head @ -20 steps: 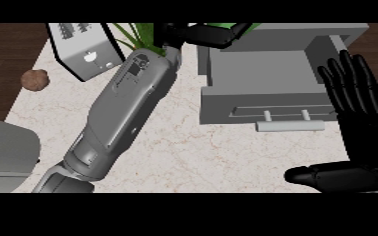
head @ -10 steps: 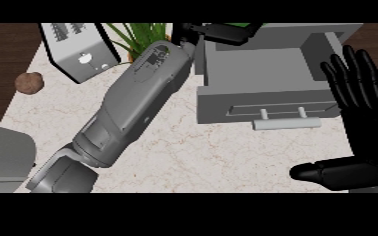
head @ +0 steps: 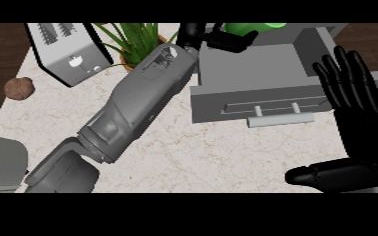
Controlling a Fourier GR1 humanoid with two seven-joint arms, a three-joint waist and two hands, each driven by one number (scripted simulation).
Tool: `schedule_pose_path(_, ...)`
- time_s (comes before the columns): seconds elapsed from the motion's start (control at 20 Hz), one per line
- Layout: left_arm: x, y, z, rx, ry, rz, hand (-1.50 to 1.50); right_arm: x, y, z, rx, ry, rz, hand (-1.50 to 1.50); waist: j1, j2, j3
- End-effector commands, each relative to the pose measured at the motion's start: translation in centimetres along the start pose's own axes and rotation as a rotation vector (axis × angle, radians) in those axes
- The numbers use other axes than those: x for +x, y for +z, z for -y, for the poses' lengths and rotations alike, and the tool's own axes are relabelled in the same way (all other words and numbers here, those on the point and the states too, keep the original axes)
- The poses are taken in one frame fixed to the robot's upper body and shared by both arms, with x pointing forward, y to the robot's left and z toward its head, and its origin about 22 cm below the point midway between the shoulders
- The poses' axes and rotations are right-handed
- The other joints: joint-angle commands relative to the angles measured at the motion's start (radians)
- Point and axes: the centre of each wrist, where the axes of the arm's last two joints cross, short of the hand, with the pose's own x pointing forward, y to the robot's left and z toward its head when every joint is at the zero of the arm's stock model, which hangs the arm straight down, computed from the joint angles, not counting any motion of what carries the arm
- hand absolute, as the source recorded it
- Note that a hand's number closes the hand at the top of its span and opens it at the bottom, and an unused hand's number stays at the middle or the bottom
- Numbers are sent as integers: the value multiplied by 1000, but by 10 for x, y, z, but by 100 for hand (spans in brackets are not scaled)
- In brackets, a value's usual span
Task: Pick up the cup, place it into the drawer and close the drawer
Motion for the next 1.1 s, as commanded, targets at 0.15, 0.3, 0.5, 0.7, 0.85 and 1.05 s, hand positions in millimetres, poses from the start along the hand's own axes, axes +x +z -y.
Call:
schedule_pose_path(0.15,-9,3,4,-16,-138,-20,150,-2,-18,2,22,-3,15,-150,-22,9,1)
schedule_pose_path(0.3,-9,2,5,-25,-183,-50,-150,7,-10,-9,24,-17,42,-150,-32,7,1)
schedule_pose_path(0.5,-3,-1,5,-15,-98,-23,-150,2,-10,-1,13,-32,49,-150,-14,7,0)
schedule_pose_path(0.7,7,0,13,-14,-1,19,-150,2,-9,2,34,-75,51,-150,-27,8,0)
schedule_pose_path(0.85,8,2,15,1,70,54,-150,2,-7,-1,55,-114,30,-150,-11,2,0)
schedule_pose_path(1.05,13,10,22,-11,190,88,-150,12,5,12,43,-111,9,-150,28,-13,-1)
